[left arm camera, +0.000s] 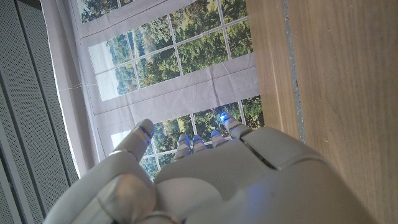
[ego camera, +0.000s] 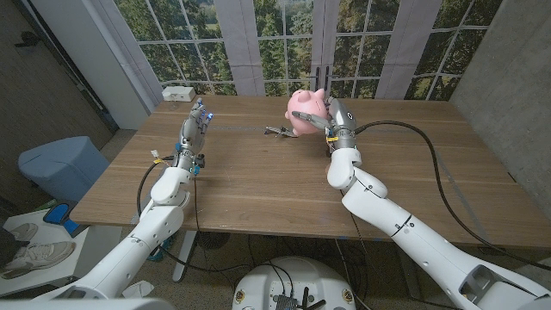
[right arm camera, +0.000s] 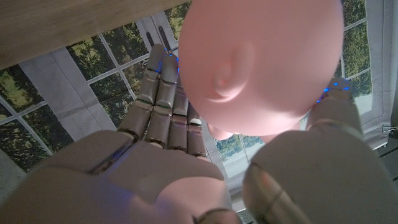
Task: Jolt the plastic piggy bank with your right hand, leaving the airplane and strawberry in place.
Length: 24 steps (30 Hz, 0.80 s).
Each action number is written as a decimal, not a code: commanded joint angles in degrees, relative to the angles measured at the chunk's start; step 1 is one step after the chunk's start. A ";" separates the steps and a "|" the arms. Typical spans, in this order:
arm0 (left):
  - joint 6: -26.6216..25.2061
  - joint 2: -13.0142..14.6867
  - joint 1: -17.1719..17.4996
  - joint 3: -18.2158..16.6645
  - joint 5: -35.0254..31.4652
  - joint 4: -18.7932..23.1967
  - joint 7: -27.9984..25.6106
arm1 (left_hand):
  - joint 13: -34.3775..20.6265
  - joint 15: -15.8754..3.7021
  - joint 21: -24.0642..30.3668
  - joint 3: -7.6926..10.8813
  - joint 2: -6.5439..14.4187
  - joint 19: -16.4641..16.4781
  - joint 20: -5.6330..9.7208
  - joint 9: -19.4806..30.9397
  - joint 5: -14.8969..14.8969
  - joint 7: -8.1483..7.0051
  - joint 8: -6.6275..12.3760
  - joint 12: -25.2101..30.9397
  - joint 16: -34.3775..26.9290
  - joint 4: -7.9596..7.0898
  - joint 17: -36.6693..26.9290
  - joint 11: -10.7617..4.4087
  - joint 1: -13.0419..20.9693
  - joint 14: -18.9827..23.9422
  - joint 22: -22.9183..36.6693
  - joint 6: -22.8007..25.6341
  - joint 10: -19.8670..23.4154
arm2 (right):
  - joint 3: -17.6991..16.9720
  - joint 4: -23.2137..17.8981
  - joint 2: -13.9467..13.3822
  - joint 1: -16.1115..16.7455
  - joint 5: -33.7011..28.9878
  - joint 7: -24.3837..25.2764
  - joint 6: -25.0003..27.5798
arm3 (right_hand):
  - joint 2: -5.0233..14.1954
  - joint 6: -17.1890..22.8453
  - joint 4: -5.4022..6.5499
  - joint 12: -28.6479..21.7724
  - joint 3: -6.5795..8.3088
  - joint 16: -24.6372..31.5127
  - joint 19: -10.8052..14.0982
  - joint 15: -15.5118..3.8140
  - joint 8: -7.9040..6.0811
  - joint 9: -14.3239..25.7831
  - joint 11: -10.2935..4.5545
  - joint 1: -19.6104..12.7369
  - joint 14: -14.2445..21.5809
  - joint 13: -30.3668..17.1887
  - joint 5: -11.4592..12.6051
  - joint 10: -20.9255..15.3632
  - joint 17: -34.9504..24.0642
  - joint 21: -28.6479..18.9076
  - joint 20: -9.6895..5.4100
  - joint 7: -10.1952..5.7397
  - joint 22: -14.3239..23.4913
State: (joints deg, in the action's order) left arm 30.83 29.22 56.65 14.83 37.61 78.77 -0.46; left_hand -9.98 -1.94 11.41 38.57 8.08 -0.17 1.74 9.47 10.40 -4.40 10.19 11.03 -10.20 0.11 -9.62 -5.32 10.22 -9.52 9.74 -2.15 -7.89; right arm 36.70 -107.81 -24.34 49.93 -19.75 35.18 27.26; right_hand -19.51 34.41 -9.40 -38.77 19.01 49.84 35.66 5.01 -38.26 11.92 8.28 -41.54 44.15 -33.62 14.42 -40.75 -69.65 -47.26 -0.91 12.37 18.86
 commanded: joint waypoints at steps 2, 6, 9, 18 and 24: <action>-0.38 0.22 0.35 0.00 -0.44 0.94 -0.62 | -0.11 -4.64 -0.01 0.09 2.56 0.24 5.20 0.31 0.09 -0.37 0.09 -0.01 -0.03 0.59 -0.02 -0.07 0.73 -0.29 0.24 -0.03 -0.03 | -5.05 2.99 1.55 2.49 5.99 8.68 -11.71 | 23.77 20.57 0.93 0.03 4.99 -0.46 -2.87 -17.81 -0.46 3.86 -18.44 -23.64 9.82 -10.27 0.19 -18.77 -0.30 -0.64 -3.56 -15.37 -0.16; -0.50 0.25 0.43 0.03 -0.61 1.23 -0.87 | -0.11 -4.71 -0.03 0.07 2.58 0.23 5.20 0.31 0.09 -0.38 0.09 0.00 -0.04 0.64 -0.02 -0.03 0.77 -0.26 0.24 -0.02 0.02 | -6.61 4.98 3.18 3.14 5.89 14.21 -15.73 | 23.81 20.53 0.97 0.16 4.96 -0.61 -2.98 -17.78 -0.45 3.88 -18.27 -23.57 9.74 -10.34 0.16 -18.72 -0.30 -0.88 -3.51 -15.31 -0.30; -0.62 0.32 0.54 0.06 -0.80 1.48 -1.09 | -0.11 -4.71 -0.04 0.06 2.59 0.23 5.20 0.31 0.09 -0.35 0.09 0.00 -0.03 0.67 -0.02 -0.01 0.79 -0.27 0.24 -0.02 0.04 | -7.78 7.03 4.74 3.38 5.63 18.82 -18.98 | 23.84 20.46 0.89 0.27 4.98 -0.73 -3.03 -17.82 -0.39 3.84 -18.04 -23.65 9.70 -10.35 0.14 -18.79 -0.31 -1.15 -3.46 -15.23 -0.45; -0.63 0.32 0.80 0.08 -1.24 2.09 -1.67 | -0.11 -4.69 -0.05 0.03 2.60 0.26 5.20 0.31 0.08 -0.36 0.11 0.01 -0.02 0.77 -0.03 -0.14 0.85 -0.25 0.24 0.04 0.11 | -10.54 11.35 8.41 3.32 5.07 28.52 -24.45 | 23.97 20.42 0.79 0.64 5.05 -1.12 -3.32 -17.79 -0.31 3.77 -18.05 -23.76 9.56 -10.33 0.08 -18.87 -0.28 -1.80 -3.15 -15.02 -0.87; -0.67 0.28 0.94 0.13 -1.42 2.41 -1.94 | -0.11 -4.68 -0.06 0.01 2.62 0.27 5.19 0.31 0.08 -0.39 0.10 -0.01 -0.01 0.81 -0.03 -0.09 0.88 -0.27 0.25 0.01 0.09 | -12.31 11.76 9.39 3.87 5.11 28.64 -25.60 | 23.96 20.36 0.73 0.75 5.09 -1.38 -3.48 -17.79 -0.22 3.72 -17.77 -23.81 9.48 -10.50 0.03 -18.95 -0.27 -2.24 -3.04 -14.85 -1.16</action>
State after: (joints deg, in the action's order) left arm 30.25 29.51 57.32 14.83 36.59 80.57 -1.85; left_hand -9.98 -1.94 11.41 38.59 7.98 -0.17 1.74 9.46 10.40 -4.40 10.19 11.03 -10.20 0.59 -9.62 -5.32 10.32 -9.52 9.74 -2.15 -7.90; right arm 27.47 -98.82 -17.58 53.12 -14.80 58.42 6.40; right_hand -19.51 34.41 -9.40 -37.88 19.01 48.69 34.11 4.59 -38.27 11.92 8.28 -41.54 44.56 -33.69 14.37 -41.36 -69.68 -48.84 -1.42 12.37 17.80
